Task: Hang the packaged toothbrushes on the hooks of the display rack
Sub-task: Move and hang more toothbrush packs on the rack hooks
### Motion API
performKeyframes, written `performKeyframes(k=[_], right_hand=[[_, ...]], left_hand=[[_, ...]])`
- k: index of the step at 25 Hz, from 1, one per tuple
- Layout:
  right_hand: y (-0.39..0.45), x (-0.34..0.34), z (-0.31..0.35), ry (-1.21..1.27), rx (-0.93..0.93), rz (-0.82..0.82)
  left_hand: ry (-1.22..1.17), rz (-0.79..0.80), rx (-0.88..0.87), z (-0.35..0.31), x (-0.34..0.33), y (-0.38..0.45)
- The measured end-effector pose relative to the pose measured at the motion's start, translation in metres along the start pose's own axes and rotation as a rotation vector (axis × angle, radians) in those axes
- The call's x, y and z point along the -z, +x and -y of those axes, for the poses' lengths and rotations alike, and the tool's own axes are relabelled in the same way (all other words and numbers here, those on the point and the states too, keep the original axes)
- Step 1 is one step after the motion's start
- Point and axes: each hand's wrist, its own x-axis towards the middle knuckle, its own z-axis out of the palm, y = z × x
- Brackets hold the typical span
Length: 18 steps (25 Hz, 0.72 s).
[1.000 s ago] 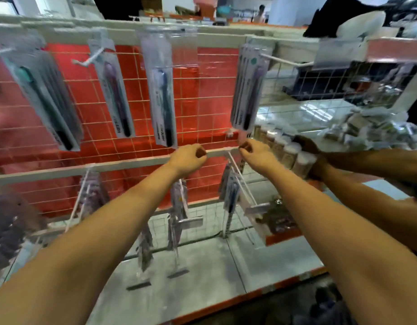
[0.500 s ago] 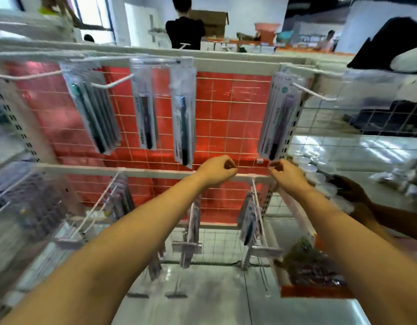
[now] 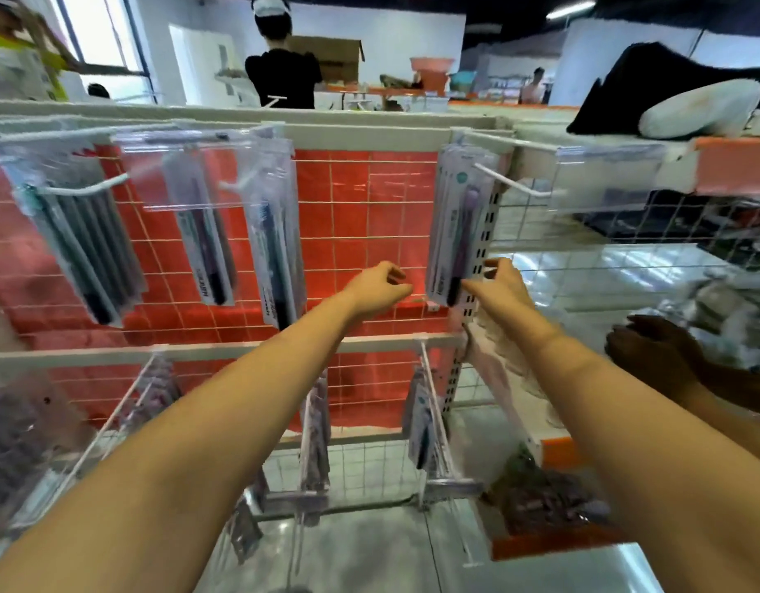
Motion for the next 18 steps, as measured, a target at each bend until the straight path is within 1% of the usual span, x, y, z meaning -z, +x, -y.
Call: performKeyframes(k=[4, 8, 12, 16, 18], right_hand=[[0.020, 0.001, 0.009, 0.069, 0.045, -0.012], [0.027, -0.005, 0.015, 0.216, 0.082, 0.050], [0.031, -0.009, 0.013, 0.266, 0.108, 0.112], [0.031, -0.010, 0.006, 0.255, 0.080, 0.259], [0.029, -0.007, 0.006, 0.264, 0.075, 0.302]], left_hand=[[-0.048, -0.059, -0.039, -0.020, -0.009, 0.034], [-0.152, -0.088, -0.091, -0.029, -0.024, 0.057], [-0.203, -0.042, -0.109, -0.025, -0.031, 0.068], [-0.327, 0.012, -0.137, -0.021, -0.028, 0.063], [-0.392, 0.028, -0.126, -0.020, -0.025, 0.059]])
